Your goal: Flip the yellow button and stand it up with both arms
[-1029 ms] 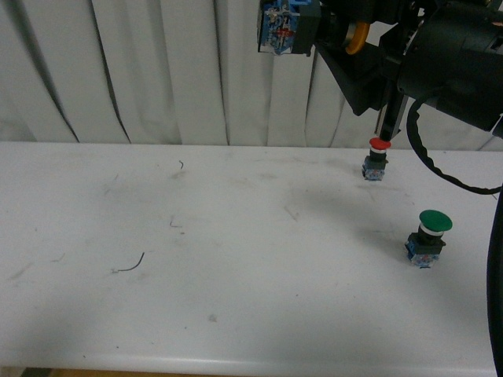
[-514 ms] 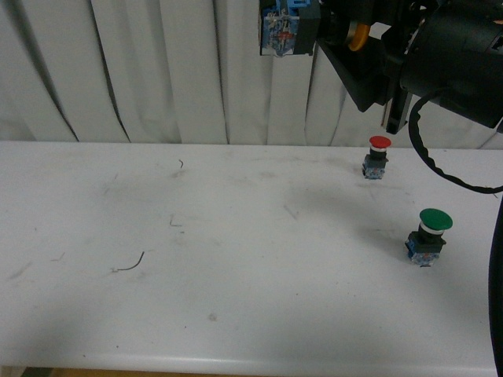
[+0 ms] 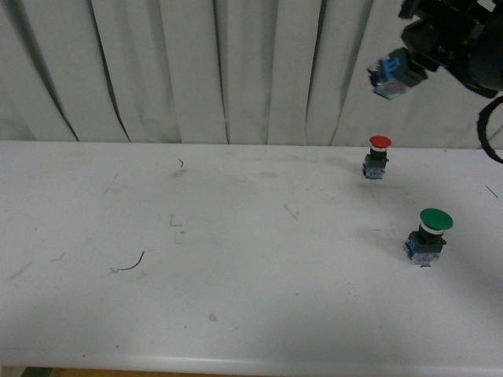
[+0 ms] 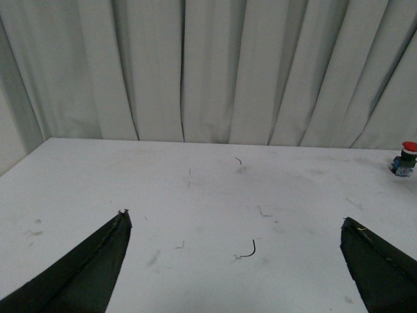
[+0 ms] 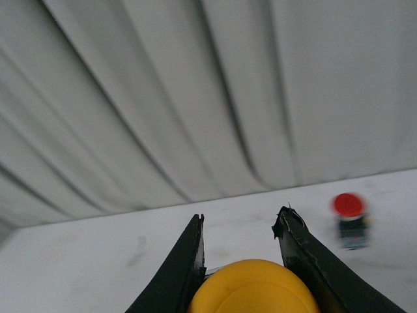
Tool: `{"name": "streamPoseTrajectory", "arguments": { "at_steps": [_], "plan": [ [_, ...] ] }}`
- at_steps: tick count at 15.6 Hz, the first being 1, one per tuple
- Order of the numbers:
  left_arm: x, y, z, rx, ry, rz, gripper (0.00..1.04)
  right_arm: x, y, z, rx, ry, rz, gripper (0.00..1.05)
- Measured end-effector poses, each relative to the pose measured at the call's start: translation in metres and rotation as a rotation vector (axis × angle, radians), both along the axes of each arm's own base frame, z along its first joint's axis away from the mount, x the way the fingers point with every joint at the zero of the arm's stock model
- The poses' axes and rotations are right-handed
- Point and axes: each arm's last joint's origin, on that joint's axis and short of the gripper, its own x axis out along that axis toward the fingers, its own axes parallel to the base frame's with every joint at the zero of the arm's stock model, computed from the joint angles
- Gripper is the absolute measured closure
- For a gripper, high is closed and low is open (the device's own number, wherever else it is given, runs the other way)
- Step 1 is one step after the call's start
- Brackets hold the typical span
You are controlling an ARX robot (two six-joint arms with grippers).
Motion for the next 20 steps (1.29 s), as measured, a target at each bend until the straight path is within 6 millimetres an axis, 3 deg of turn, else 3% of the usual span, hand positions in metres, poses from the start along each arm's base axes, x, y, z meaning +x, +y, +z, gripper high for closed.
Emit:
{"name": "streamPoseTrajectory", "arguments": {
  "at_steps": [4,7,10,14,20],
  "plan": [
    [0.000,0.000,0.000,0.001,0.000,0.000,0.07,0.013,-0.030,0.008,-0.400,-0.027,-0.220,0.72],
    [0.000,0.000,0.000,0.000,0.000,0.000,0.07,0.026,-0.037,-0.003,-0.521,0.042,-0.271,0.72],
    [0.000,0.000,0.000,0.000,0.000,0.000,0.07,0.051,-0.046,-0.023,-0.546,0.173,-0.314,0.72],
    [0.000,0.000,0.000,0.000,0.000,0.000,0.07,0.083,-0.039,-0.054,-0.507,0.354,-0.315,0.72],
    [0.000,0.000,0.000,0.000,0.000,0.000,0.07,0.111,-0.001,-0.087,-0.459,0.468,-0.272,0.72]
  ]
}}
